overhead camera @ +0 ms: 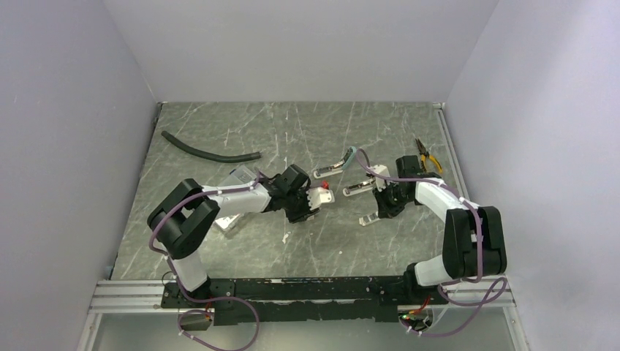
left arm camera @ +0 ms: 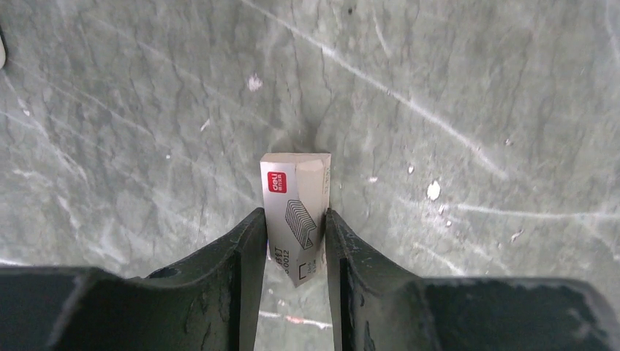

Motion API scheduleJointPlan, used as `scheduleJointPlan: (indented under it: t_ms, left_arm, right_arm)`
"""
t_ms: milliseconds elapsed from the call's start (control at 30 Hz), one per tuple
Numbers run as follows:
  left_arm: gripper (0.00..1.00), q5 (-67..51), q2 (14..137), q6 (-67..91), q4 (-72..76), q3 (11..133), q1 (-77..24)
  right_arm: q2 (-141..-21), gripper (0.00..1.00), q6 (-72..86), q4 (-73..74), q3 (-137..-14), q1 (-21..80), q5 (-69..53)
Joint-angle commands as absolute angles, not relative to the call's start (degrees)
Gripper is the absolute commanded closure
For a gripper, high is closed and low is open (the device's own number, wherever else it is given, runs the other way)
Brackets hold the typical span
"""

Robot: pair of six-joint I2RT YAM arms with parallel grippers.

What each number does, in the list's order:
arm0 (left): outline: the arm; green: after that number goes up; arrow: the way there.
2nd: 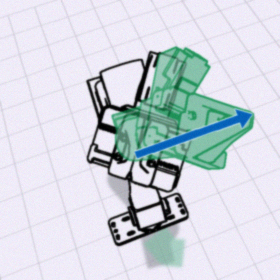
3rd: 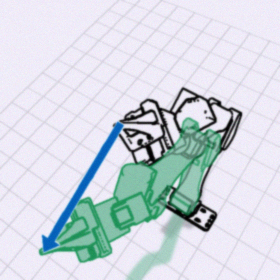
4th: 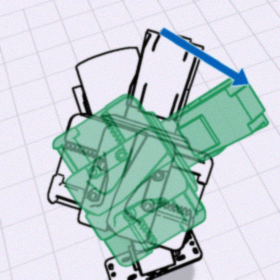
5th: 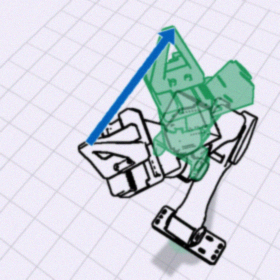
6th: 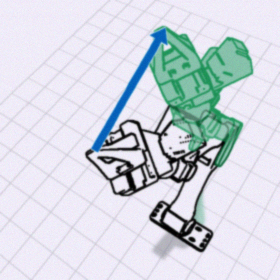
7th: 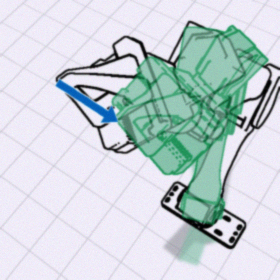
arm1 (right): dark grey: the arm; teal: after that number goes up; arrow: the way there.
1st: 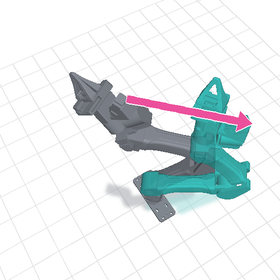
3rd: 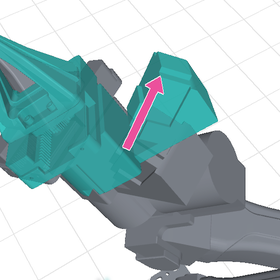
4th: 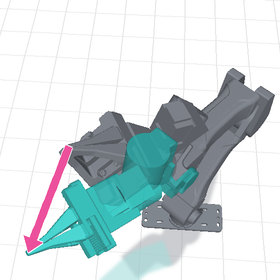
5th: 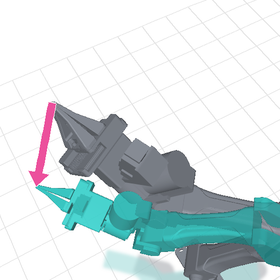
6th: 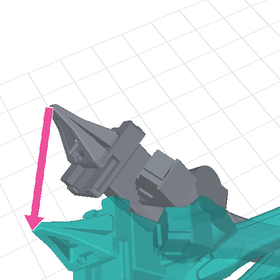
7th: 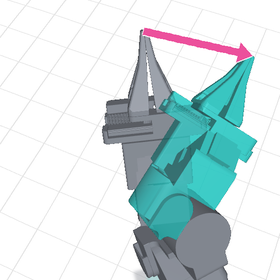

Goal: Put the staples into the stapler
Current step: Open the staple box at the center of the board.

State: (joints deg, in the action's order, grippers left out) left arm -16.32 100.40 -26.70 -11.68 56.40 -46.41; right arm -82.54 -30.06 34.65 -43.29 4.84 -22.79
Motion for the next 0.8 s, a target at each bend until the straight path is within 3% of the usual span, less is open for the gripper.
scheduleJointPlan:
  t_ms: [0, 167, 267, 500, 633, 767]
  left_arm:
    - [0.61, -11.26, 98.69, -31.82, -20.68, 56.54, -45.69]
    - [0.6, -10.06, 97.27, -33.68, -23.95, 56.85, -42.77]
    - [0.57, -9.86, 96.8, -34.22, -24.31, 56.42, -41.64]
    - [0.39, -9.28, 96.23, -32.17, -20.4, 54.32, -41.49]
    - [0.3, -8.92, 93.89, -30.03, -17.8, 53.71, -41.25]
    - [0.24, -8.59, 91.33, -28.23, -16.6, 53.62, -41.06]
  right_arm:
    - [-81.01, 0.94, -33.39, 33.65, -42.63, 2.83, -20.9]
    - [-81.71, 0.91, -33.62, 33.72, -44.19, 0.23, -21.97]
    - [-82.03, 0.83, -33.38, 33.79, -44.84, 0.18, -22.22]
    - [-79.73, 0.62, -31.24, 34.14, -47.33, 0.2, -23.34]
    - [-76.71, 0.58, -29.35, 34.73, -48.61, 0.18, -23.35]
    - [-74.86, 0.61, -25.37, 35.17, -49.29, 0.18, -23.24]
